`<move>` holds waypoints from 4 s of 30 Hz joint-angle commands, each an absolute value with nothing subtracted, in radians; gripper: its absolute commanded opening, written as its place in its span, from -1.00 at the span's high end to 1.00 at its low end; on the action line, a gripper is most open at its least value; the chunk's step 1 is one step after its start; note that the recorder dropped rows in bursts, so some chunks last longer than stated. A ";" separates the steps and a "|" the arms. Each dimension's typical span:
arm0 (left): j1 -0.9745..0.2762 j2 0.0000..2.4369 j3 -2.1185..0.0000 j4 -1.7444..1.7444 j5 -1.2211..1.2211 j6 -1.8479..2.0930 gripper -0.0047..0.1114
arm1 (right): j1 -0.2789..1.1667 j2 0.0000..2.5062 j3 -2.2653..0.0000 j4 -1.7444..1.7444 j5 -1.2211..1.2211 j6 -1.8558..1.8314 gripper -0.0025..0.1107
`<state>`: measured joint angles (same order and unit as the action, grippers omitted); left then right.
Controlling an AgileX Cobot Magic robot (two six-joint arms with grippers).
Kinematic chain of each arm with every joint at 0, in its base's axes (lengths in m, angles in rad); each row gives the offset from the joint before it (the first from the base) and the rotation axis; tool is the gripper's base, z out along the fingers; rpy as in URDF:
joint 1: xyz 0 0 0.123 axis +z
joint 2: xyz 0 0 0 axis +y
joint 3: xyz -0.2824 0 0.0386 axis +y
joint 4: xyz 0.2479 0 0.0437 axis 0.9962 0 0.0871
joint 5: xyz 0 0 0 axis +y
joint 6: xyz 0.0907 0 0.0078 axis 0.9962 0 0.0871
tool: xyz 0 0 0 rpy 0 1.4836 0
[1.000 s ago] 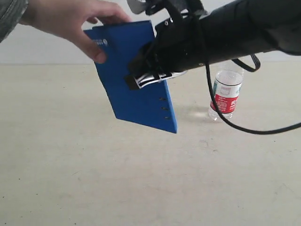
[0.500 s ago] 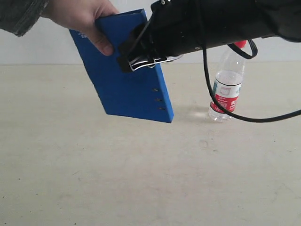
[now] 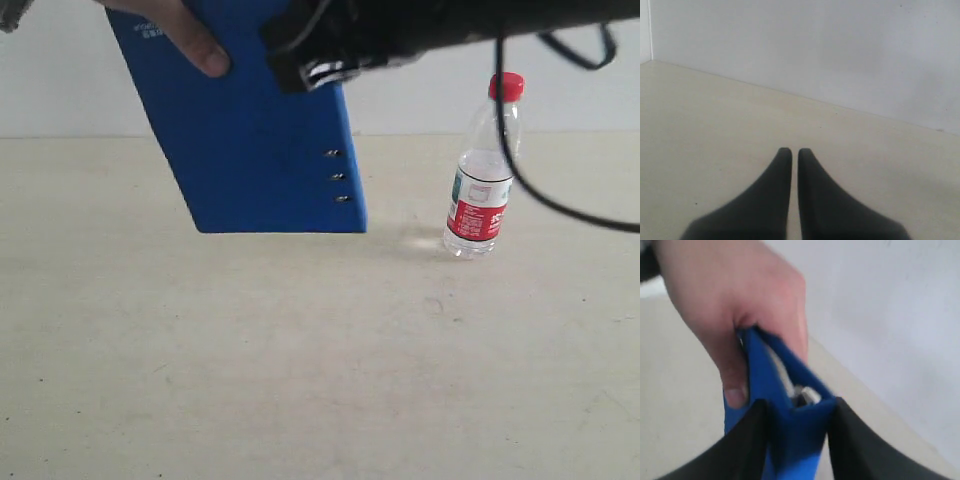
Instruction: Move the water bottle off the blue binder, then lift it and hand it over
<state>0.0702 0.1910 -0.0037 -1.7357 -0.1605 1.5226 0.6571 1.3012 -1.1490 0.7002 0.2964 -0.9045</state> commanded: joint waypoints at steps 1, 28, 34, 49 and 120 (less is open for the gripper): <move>0.072 0.195 0.000 -1.744 -0.195 1.517 0.84 | 0.648 1.057 -1.177 0.637 0.367 -0.904 0.90; 0.072 0.195 0.000 -1.744 -0.176 1.517 0.84 | 0.637 0.442 -0.065 1.074 -0.795 -0.068 0.96; 0.072 0.195 0.000 -1.744 -0.176 1.517 0.84 | 0.637 0.442 -0.111 1.008 -0.731 -0.792 0.96; 0.072 0.195 0.000 -1.744 -0.176 1.517 0.84 | 0.639 0.442 -0.337 1.744 -0.246 -1.665 0.96; 0.072 0.195 0.000 -1.744 -0.051 1.517 0.84 | 0.637 0.442 -0.339 -0.837 0.338 0.663 0.96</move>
